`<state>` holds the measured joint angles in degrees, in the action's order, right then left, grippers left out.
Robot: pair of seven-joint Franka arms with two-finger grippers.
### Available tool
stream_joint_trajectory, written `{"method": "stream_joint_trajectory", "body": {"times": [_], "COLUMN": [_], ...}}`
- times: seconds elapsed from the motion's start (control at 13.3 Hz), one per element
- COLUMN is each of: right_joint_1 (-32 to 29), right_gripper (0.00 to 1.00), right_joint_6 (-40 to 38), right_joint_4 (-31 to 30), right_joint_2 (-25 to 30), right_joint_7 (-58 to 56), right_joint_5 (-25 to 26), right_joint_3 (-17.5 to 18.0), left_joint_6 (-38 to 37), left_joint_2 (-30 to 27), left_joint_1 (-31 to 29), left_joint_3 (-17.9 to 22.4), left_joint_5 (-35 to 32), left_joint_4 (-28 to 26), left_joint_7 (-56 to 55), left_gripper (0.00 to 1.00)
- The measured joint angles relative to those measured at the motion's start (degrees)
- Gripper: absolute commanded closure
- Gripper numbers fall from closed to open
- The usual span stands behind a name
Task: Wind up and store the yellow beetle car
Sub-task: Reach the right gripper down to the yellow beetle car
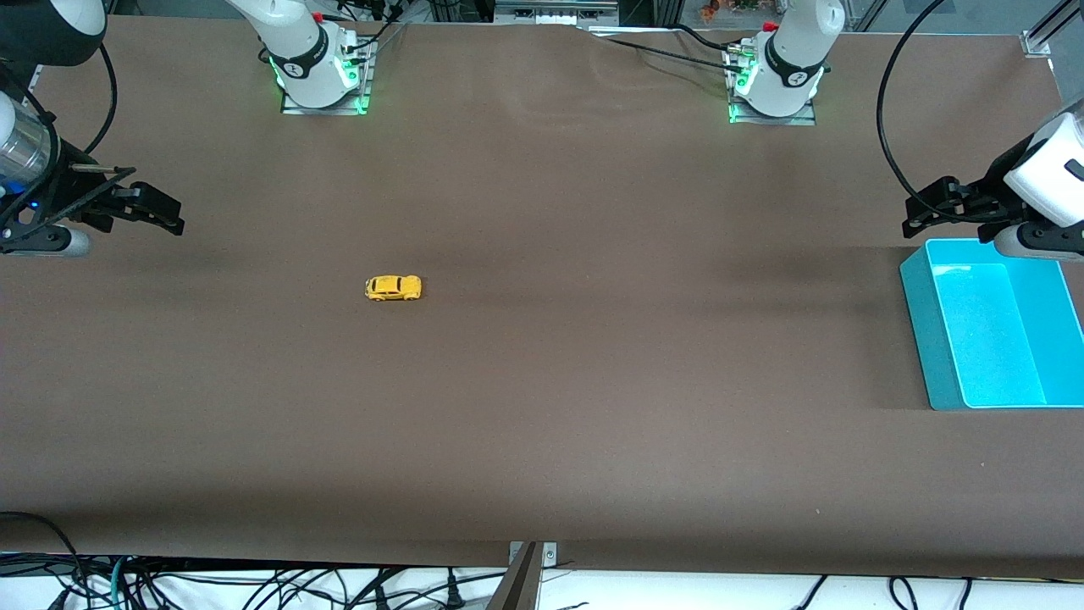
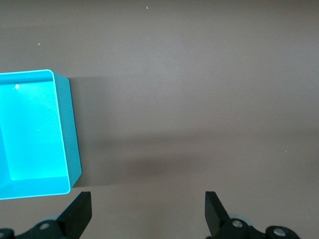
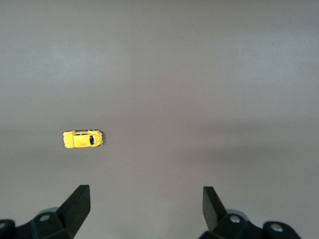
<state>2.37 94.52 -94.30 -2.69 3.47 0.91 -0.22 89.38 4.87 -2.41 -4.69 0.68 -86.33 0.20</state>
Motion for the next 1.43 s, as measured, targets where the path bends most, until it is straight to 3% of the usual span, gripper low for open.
{"method": "stream_joint_trajectory", "body": {"times": [0.3,0.6,0.9,0.98,1.13,1.43], "right_joint_1": [0.1,1.1,1.7,1.9,2.1,2.1], "right_gripper": [0.00,0.00,0.02,0.08,0.08,0.07], "right_joint_6": [-0.2,-0.2,1.0,2.7,6.6,24.1], "right_joint_4": [-0.1,-1.0,-5.5,-7.1,-11.8,-24.3], "right_joint_2": [-1.3,-3.9,-4.3,-4.3,-4.3,-5.0], "right_joint_7": [-7.4,-29.4,-41.3,-43.3,-48.3,-58.5], "right_joint_5": [0.0,-0.1,-0.1,-0.1,-0.1,0.0], "right_joint_3": [0.0,0.6,6.4,8.0,9.6,13.0], "left_joint_6": [0.0,0.0,0.0,0.0,0.0,0.0], "left_joint_2": [0.0,0.0,0.1,0.1,0.1,0.1], "left_joint_1": [0.0,0.0,0.0,0.0,0.0,-0.1], "left_joint_3": [0.0,0.0,0.0,0.0,0.0,0.1], "left_joint_5": [0.0,0.0,0.0,0.0,0.0,0.0], "left_joint_4": [0.0,0.0,0.0,0.0,0.0,0.0], "left_joint_7": [0.0,0.0,0.0,0.0,0.0,0.0], "left_gripper": [0.00,0.00,0.00,0.00,0.00,0.00]}}
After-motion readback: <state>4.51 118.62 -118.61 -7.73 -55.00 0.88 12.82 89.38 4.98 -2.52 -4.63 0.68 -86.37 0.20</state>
